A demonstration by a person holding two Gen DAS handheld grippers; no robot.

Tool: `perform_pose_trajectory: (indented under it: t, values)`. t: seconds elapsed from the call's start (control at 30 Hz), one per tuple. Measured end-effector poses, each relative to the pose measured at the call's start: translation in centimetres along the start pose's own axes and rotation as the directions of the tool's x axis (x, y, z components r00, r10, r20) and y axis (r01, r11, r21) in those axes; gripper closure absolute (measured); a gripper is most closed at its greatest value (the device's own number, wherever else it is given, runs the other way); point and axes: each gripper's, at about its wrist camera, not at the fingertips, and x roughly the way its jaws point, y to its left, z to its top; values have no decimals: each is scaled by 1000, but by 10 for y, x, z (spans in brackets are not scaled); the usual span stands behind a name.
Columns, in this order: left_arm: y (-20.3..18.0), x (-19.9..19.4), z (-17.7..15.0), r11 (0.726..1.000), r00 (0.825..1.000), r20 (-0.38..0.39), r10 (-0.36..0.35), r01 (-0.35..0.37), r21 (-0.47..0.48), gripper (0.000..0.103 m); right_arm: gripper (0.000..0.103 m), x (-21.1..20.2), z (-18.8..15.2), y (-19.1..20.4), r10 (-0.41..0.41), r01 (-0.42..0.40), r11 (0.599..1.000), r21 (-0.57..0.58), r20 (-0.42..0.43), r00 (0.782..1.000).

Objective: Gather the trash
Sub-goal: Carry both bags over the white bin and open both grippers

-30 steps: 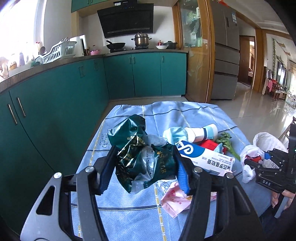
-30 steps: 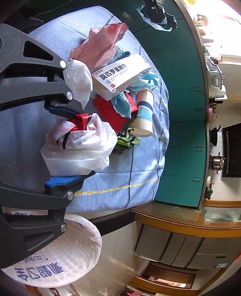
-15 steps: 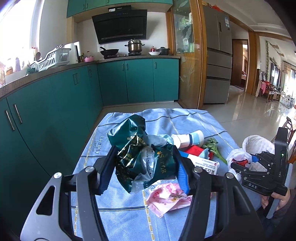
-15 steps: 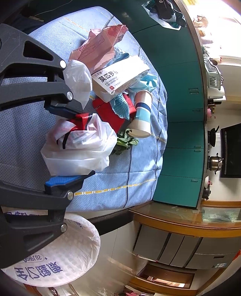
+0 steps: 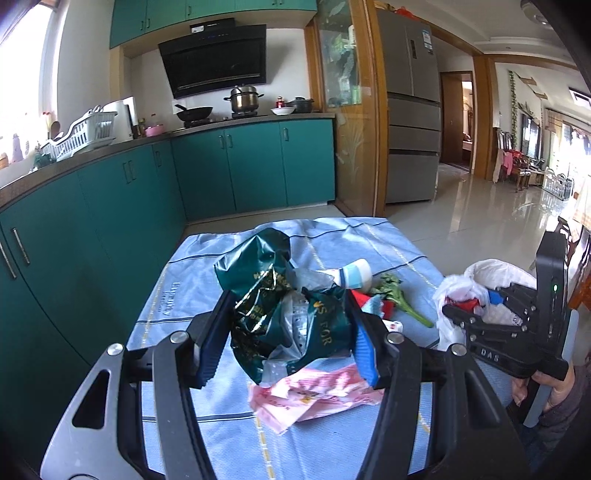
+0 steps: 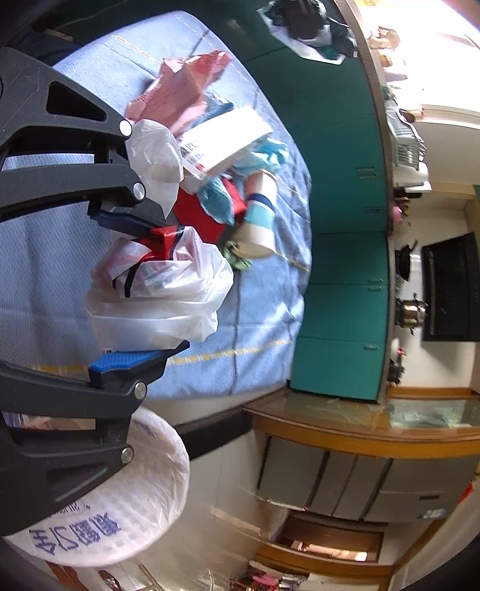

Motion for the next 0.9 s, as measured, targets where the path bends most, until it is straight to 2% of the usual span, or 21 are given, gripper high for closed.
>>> perform_pose_trajectory:
  t: [0.27, 0.5, 0.67, 0.8, 0.87, 0.9]
  values:
    - [-32, 9, -1, 996, 997, -20, -78, 78, 36, 44, 51, -18, 6, -40, -104, 98, 991, 90, 60, 993]
    - [-52, 18, 1, 989, 990, -37, -134, 136, 58, 44, 51, -37, 1, -100, -249, 230, 945, 235, 55, 967]
    - [-79, 30, 11, 971, 973, -59, -224, 228, 73, 44, 51, -48, -15, -157, -352, 334, 867, 369, -19, 936]
    - [-119, 42, 20, 942, 950, -72, -303, 310, 126, 44, 51, -45, -35, -194, -355, 376, 800, 467, -136, 925]
    - [-141, 54, 22, 927, 936, -96, -340, 350, 131, 44, 51, -36, -50, -208, -323, 389, 766, 512, -216, 921]
    - [-151, 59, 22, 919, 926, -108, -361, 373, 128, 44, 51, -33, -54, -211, -302, 380, 765, 520, -232, 925]
